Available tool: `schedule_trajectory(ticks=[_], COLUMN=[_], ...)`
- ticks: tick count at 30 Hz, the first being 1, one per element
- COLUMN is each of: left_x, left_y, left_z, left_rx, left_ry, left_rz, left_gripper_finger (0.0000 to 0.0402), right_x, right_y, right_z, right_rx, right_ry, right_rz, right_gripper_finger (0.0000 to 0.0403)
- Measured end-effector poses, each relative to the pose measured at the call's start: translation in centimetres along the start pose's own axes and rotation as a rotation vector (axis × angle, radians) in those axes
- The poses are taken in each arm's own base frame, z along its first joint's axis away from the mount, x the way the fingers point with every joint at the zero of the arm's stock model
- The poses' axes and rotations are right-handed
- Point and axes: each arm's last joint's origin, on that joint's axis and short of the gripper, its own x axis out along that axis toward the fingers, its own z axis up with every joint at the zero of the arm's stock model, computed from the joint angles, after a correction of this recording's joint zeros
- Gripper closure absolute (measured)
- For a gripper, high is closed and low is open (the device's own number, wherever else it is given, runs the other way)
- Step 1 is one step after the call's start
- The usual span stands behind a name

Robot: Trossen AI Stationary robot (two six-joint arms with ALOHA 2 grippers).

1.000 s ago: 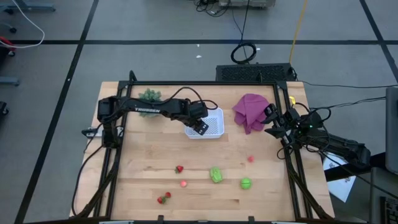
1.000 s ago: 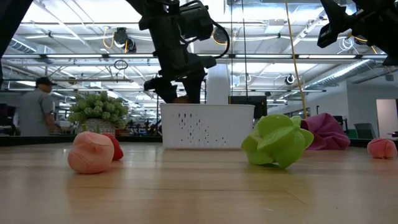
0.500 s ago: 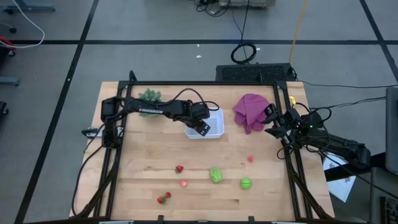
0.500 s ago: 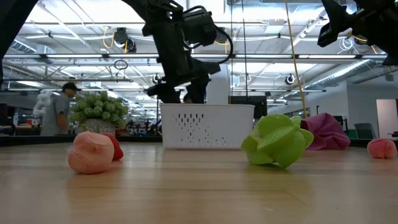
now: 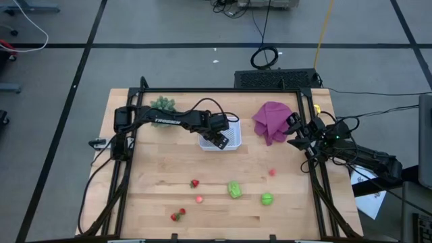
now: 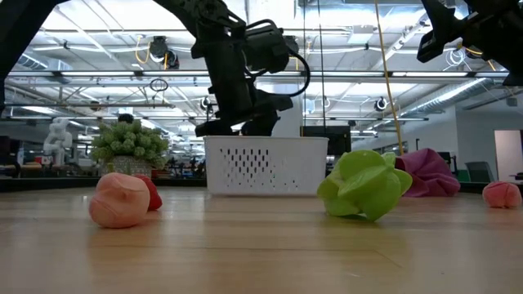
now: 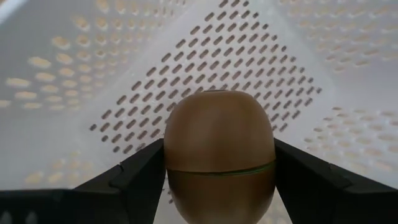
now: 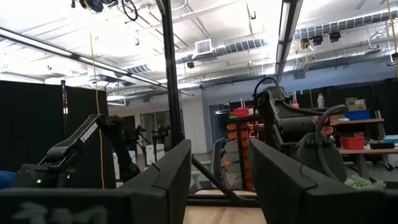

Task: Pick and placing Produce into tupperware
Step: Put the brown kiwi into the white bin, then put the top red strawberry into the white bin

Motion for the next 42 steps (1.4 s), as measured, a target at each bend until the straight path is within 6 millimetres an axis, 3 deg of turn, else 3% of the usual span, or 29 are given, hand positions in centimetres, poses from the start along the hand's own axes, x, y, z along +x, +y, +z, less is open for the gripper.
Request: schedule_trajectory(ticks=[19,33,37,42], left_x=[0.0,0.0,-0.7,-3.2], left_y=[0.1,0.0,-0.6,-2.0], left_z=[0.2,0.7,1.3,2.5], left_rx=[-0.003,0.003,-0.005,0.025], left_ry=[-0.001,-0.041,-0.048,-0.07], left_rz=[-0.011,-0.041,-0.08,-0.113], left_gripper_finger=[0.0129,0.0056,0.0055,0.0055], right_x=[0.0,0.0,0.0,0.0], right_y=[0.0,0.0,0.0,0.0], right_z=[0.0,0.0,0.0,0.0], right_rx=[0.0,0.0,0.0,0.0], right_ry=[0.0,0.0,0.0,0.0], right_rz=[0.0,0.0,0.0,0.0], right_gripper_finger=[0.0252,0.0252,0.0252,0.0252])
